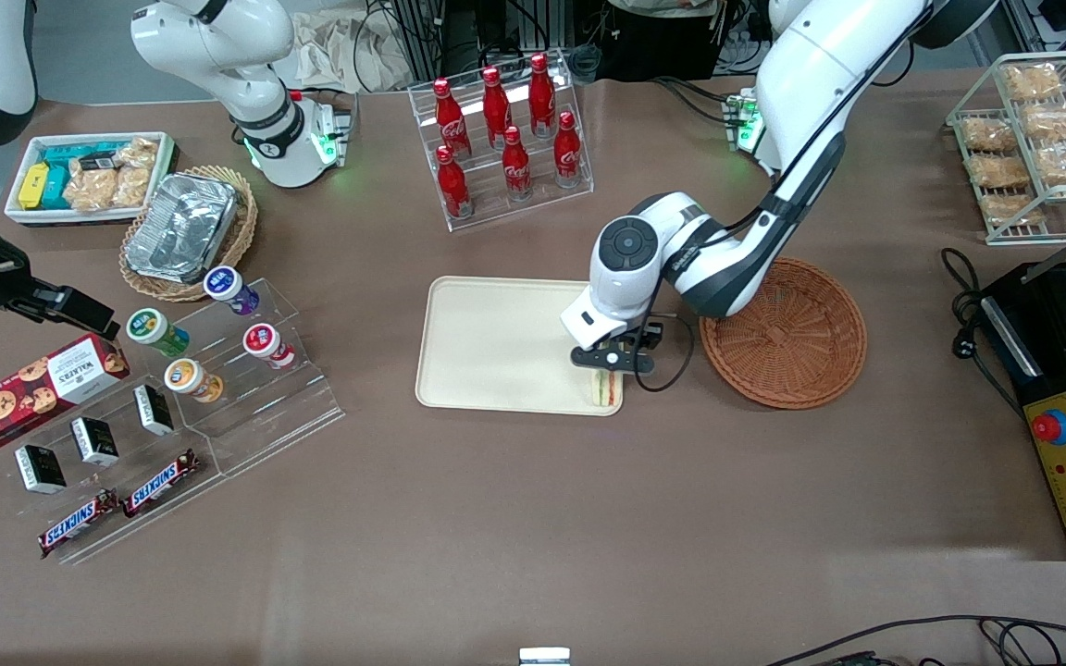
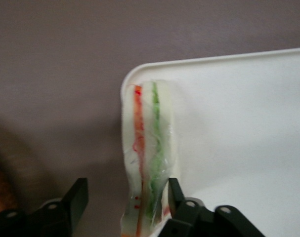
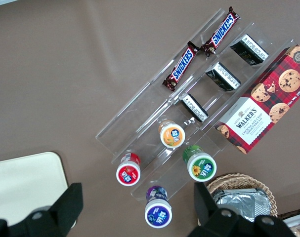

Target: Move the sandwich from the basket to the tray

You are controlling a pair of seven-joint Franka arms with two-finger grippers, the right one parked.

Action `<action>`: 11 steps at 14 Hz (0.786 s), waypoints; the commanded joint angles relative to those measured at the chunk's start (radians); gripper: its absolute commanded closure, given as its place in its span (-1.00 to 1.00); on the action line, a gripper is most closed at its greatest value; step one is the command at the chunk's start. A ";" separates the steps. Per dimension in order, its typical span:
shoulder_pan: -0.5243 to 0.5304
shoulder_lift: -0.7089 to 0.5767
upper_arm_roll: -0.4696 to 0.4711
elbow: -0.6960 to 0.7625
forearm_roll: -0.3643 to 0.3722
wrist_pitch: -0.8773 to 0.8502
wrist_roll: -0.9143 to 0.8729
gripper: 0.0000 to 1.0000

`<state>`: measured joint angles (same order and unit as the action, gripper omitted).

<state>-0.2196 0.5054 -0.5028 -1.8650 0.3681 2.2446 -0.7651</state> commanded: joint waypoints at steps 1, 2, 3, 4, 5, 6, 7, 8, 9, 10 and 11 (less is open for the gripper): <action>0.029 -0.119 0.003 0.024 0.006 -0.164 -0.034 -1.00; 0.046 -0.143 0.000 0.044 0.005 -0.231 -0.036 -1.00; 0.049 -0.169 0.000 0.058 0.003 -0.285 -0.037 -1.00; 0.052 -0.186 0.001 0.066 0.003 -0.309 -0.037 -1.00; 0.063 -0.203 0.001 0.069 0.003 -0.318 -0.039 -1.00; 0.078 -0.221 0.001 0.061 0.003 -0.344 -0.039 -1.00; 0.086 -0.240 0.001 0.067 0.002 -0.408 -0.040 -1.00; 0.104 -0.267 0.001 0.066 0.003 -0.468 -0.045 -1.00; 0.118 -0.293 0.003 0.063 0.003 -0.517 -0.045 -1.00; 0.149 -0.315 0.003 0.063 0.005 -0.537 -0.045 -1.00; 0.190 -0.330 0.001 0.067 0.003 -0.540 -0.037 -1.00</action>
<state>-0.0922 0.2288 -0.4951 -1.7915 0.3680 1.7350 -0.7987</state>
